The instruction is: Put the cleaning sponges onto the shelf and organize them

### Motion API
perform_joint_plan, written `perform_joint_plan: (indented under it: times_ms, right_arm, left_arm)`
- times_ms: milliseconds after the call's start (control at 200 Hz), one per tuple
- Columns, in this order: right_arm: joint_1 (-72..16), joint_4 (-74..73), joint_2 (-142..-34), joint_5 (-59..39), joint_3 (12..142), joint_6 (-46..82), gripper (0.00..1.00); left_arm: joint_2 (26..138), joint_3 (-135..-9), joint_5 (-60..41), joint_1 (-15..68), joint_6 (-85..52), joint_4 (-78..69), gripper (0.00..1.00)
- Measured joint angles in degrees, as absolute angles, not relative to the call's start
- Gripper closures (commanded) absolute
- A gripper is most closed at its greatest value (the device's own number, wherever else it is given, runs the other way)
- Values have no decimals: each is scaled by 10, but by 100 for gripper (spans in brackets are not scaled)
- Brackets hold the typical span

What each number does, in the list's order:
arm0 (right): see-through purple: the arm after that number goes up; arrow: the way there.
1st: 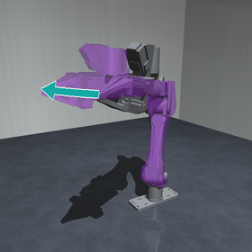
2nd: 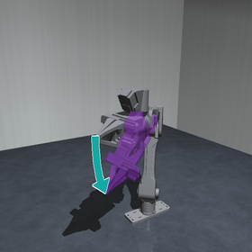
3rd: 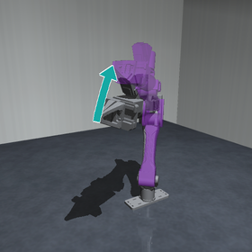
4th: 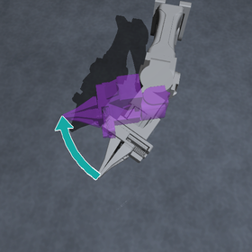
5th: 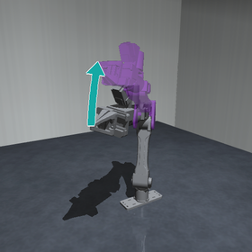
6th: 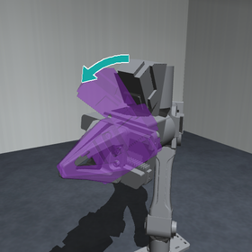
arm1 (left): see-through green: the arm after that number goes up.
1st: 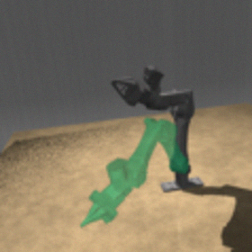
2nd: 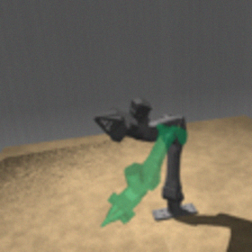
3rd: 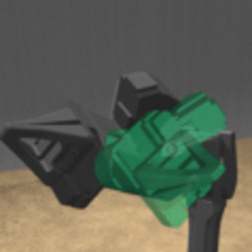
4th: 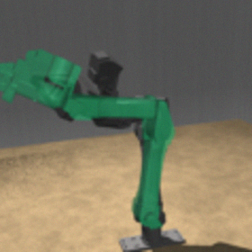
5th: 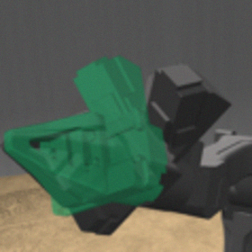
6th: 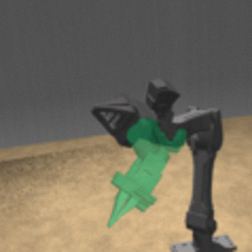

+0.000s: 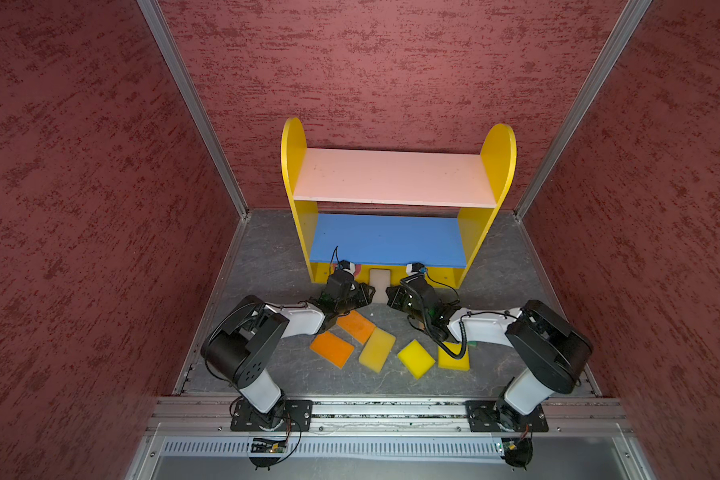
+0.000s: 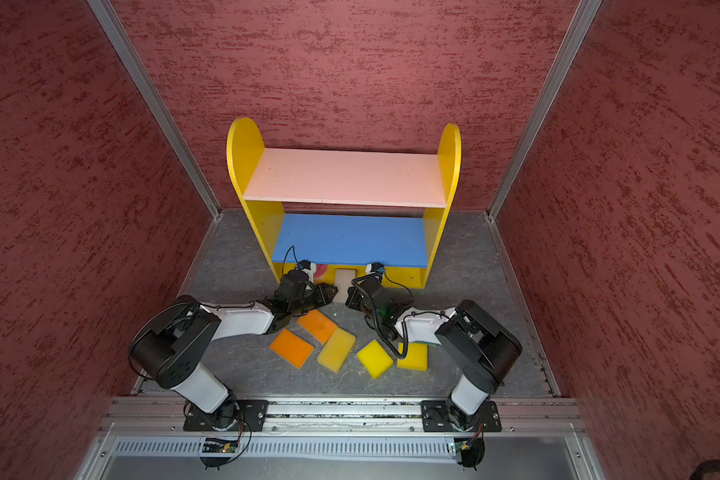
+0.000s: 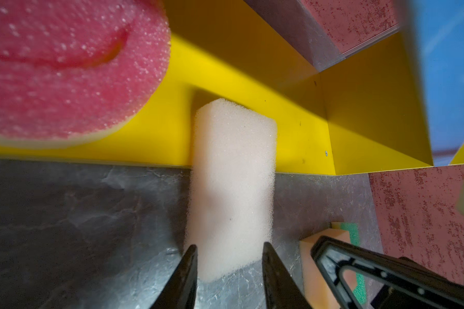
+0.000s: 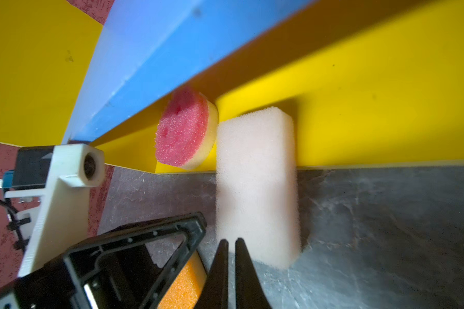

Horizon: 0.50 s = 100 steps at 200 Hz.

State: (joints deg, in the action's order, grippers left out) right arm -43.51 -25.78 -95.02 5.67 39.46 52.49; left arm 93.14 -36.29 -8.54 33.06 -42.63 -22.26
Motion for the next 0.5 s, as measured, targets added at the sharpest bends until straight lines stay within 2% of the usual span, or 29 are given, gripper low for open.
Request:
perform_joint_plan:
  times_ms: [286,501]
  right_arm:
    - [-434,-258,-980,57,387,525,86]
    - [-432,-258,-980,60,373,534,71]
  left_arm:
    - [927,-348,-85,332,-431,-218,64]
    - [927,-348,-84,339,-433,-217,61]
